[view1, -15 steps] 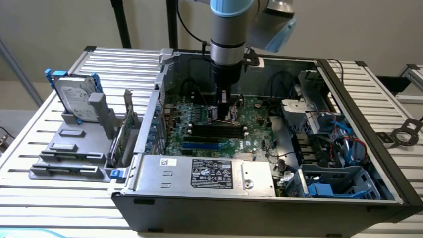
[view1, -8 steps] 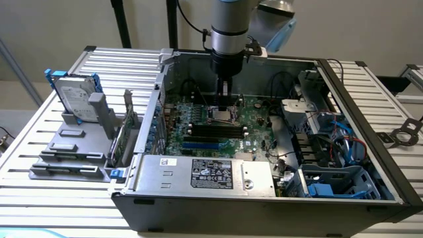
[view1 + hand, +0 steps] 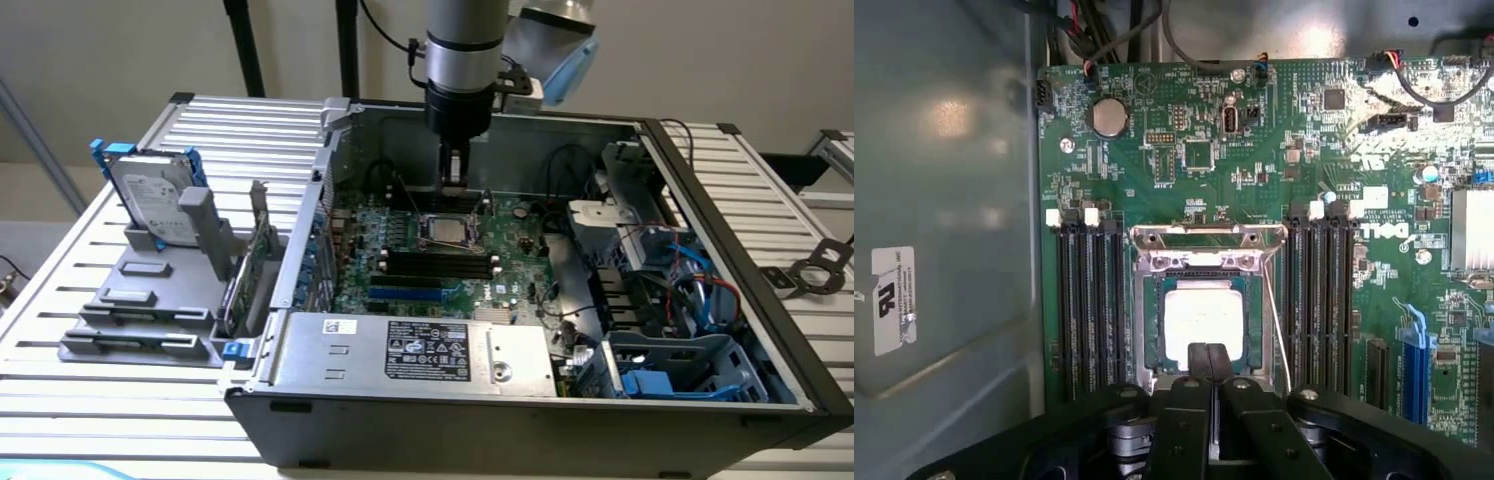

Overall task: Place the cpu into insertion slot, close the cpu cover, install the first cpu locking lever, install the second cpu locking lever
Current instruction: 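Place the cpu into insertion slot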

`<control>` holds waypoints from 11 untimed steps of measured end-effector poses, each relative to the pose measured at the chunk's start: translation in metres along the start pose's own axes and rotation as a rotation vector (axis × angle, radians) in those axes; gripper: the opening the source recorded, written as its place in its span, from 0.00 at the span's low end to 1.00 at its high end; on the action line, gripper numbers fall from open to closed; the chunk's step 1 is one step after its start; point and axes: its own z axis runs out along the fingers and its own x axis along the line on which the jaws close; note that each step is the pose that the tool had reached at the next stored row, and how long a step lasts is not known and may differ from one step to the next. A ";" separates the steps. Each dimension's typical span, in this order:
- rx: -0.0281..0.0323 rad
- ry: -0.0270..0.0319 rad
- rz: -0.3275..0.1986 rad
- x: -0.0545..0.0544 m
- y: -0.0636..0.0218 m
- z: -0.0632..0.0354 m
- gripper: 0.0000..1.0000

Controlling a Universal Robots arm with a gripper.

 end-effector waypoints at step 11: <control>-0.0027 0.0002 0.000 -0.009 -0.0426 -0.0025 0.11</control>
